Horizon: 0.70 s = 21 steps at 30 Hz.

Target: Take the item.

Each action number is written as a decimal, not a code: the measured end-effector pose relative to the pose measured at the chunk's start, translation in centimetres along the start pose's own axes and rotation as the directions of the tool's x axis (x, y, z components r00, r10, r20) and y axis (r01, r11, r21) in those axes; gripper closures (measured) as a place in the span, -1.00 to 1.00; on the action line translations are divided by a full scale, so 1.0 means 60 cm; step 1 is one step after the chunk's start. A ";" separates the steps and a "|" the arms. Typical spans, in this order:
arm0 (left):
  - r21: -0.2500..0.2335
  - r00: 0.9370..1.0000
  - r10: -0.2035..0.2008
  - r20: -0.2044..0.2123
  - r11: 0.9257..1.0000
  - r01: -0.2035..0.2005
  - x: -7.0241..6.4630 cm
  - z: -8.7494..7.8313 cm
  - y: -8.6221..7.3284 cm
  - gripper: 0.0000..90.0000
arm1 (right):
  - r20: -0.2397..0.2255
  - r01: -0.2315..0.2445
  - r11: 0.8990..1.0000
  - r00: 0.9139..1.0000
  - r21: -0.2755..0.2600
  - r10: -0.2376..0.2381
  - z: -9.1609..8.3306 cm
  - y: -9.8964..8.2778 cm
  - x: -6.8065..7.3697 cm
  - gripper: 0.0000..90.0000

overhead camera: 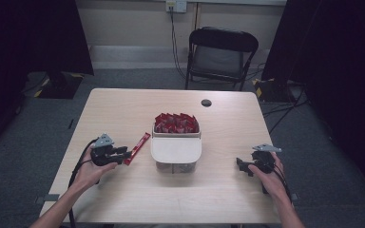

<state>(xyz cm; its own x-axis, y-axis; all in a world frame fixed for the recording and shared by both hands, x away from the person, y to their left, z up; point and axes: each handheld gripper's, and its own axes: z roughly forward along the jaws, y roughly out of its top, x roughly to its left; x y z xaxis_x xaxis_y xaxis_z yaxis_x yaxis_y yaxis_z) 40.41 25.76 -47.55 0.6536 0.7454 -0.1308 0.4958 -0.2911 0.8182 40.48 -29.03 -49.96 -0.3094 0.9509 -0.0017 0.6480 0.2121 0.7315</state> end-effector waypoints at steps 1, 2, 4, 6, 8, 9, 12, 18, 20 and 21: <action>-0.002 1.000 -0.004 -0.001 1.000 0.004 0.001 -0.001 0.001 0.40 | -0.001 -0.001 1.000 1.000 0.000 0.001 0.000 0.000 0.000 -0.71; -0.007 1.000 -0.017 0.001 1.000 0.017 0.001 -0.003 0.001 0.36 | -0.001 -0.001 1.000 1.000 0.000 0.001 0.000 0.000 0.000 -0.71; -0.014 1.000 -0.024 -0.003 1.000 0.024 0.004 -0.008 0.004 0.31 | 0.000 0.000 1.000 1.000 0.000 0.000 0.000 0.000 0.000 -0.71; -0.034 0.999 -0.035 -0.003 0.999 0.035 0.006 -0.014 0.009 0.30 | 0.000 0.000 1.000 1.000 0.000 0.000 0.000 0.000 0.000 -0.71; -0.061 0.999 -0.037 -0.008 0.997 0.037 0.006 -0.021 0.014 0.24 | -0.001 0.000 1.000 1.000 0.000 0.000 0.000 0.000 0.000 -0.71; -0.075 0.999 -0.039 -0.016 0.996 0.038 0.007 -0.025 0.017 0.19 | -0.001 0.000 1.000 1.000 0.000 0.000 0.000 0.000 0.000 -0.71; -0.108 0.998 -0.063 -0.020 0.992 0.061 0.010 -0.035 0.021 0.09 | 0.000 -0.001 1.000 1.000 0.000 0.001 0.000 0.000 0.000 -0.71; -0.185 0.992 -0.120 -0.042 0.977 0.110 0.029 -0.062 0.023 -0.01 | -0.001 -0.001 1.000 1.000 -0.001 0.001 0.000 0.000 0.000 -0.71; -0.186 0.990 -0.130 -0.049 0.975 0.118 0.036 -0.073 0.024 -0.08 | -0.001 0.000 1.000 1.000 0.000 0.000 0.000 0.000 0.000 -0.71; -0.204 0.990 -0.130 -0.062 0.972 0.115 0.042 -0.082 0.025 -0.09 | -0.001 0.000 1.000 1.000 0.000 0.000 0.000 0.000 0.000 -0.71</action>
<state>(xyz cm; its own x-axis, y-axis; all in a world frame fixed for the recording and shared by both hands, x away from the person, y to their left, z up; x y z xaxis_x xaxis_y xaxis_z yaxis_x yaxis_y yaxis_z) 39.97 30.15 -43.91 0.5470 0.8126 -0.2011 0.4403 -0.0750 0.8947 40.49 -29.03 -49.96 -0.3095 0.9509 -0.0010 0.6479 0.2117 0.7317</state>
